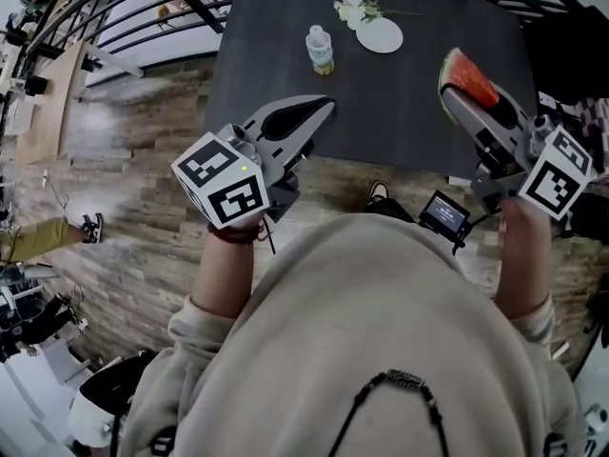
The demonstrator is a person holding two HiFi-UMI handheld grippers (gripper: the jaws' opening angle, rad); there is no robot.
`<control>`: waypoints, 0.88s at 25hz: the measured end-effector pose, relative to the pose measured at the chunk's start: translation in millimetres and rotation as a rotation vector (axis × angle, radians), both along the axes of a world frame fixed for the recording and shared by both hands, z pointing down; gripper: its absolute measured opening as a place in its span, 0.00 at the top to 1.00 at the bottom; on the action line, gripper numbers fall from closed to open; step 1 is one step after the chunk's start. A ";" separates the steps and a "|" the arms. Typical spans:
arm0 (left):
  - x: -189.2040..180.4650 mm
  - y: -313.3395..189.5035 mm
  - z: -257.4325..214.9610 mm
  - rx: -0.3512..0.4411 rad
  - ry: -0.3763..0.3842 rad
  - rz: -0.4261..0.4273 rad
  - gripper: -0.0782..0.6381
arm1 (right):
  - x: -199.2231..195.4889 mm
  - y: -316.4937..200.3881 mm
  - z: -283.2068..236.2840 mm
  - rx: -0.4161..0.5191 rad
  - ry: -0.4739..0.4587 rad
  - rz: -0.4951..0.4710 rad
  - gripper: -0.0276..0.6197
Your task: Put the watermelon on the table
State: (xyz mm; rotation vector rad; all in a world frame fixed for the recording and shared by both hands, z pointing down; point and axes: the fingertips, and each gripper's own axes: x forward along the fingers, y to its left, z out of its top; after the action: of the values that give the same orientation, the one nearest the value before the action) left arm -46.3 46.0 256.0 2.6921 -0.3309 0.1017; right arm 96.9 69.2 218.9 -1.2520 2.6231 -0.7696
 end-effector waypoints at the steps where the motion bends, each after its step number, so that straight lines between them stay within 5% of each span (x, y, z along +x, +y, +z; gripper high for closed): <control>1: 5.5 -9.4 2.0 -0.004 0.004 -0.025 0.89 | 5.4 -8.1 3.0 0.001 0.004 -0.013 0.68; 13: 87.6 -30.6 13.5 -0.083 -0.054 -0.024 0.89 | 64.4 -46.0 23.8 -0.073 -0.049 -0.090 0.68; 22: 147.4 -50.5 8.6 -0.094 -0.105 -0.012 0.89 | 129.2 -58.8 42.5 -0.103 -0.138 -0.050 0.67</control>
State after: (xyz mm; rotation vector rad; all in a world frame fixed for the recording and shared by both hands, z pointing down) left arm 101.0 -4.5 264.6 2.5968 -0.3651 0.2500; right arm 226.1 10.3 261.4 -1.1179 2.5414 -0.9738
